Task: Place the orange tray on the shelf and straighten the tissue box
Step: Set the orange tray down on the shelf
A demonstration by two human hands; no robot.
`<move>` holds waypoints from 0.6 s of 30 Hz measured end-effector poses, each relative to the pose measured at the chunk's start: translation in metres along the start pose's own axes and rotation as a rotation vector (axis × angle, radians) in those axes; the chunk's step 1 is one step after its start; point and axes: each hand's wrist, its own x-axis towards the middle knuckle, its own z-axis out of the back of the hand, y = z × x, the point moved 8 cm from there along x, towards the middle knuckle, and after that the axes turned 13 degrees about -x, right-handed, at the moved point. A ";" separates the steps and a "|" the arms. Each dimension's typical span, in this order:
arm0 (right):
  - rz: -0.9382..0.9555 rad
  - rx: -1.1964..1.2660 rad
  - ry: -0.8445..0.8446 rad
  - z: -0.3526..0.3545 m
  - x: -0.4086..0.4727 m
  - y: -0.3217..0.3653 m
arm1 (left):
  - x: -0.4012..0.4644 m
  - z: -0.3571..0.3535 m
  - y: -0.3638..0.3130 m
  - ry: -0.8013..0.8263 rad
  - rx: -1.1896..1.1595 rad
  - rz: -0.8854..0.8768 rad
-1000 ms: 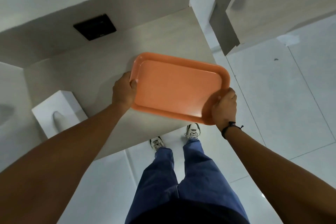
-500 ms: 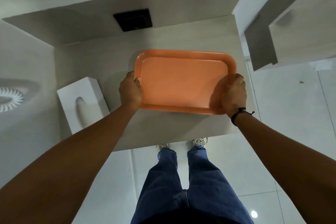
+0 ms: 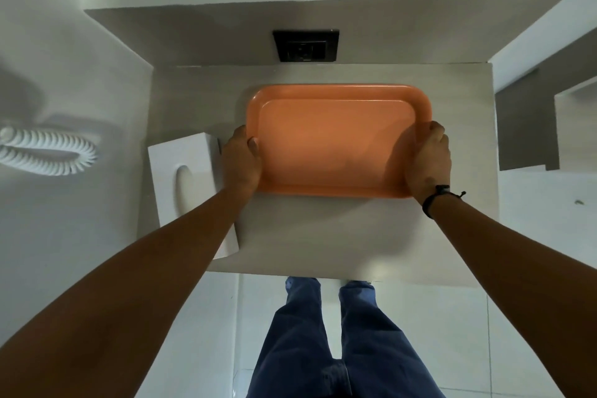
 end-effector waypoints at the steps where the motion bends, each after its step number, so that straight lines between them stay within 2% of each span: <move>1: 0.014 -0.011 -0.005 0.000 0.000 0.001 | 0.001 -0.001 0.000 0.003 -0.003 -0.007; 4: 0.093 -0.199 -0.109 0.007 -0.011 0.004 | -0.005 -0.001 -0.005 -0.037 0.082 -0.089; 6: 0.266 -0.348 -0.201 0.007 -0.033 0.013 | -0.023 -0.005 -0.015 -0.081 0.179 -0.242; 9: 0.574 -0.426 -0.205 -0.011 -0.074 0.019 | -0.059 -0.032 -0.020 0.052 0.322 -0.527; 11: 0.669 -0.479 -0.170 -0.028 -0.090 0.015 | -0.078 -0.046 -0.009 0.117 0.431 -0.634; 14: 0.714 -0.518 -0.151 -0.042 -0.100 0.012 | -0.091 -0.057 0.009 0.168 0.550 -0.647; 18: 0.668 -0.508 -0.139 -0.044 -0.093 0.011 | -0.090 -0.062 0.014 0.177 0.594 -0.638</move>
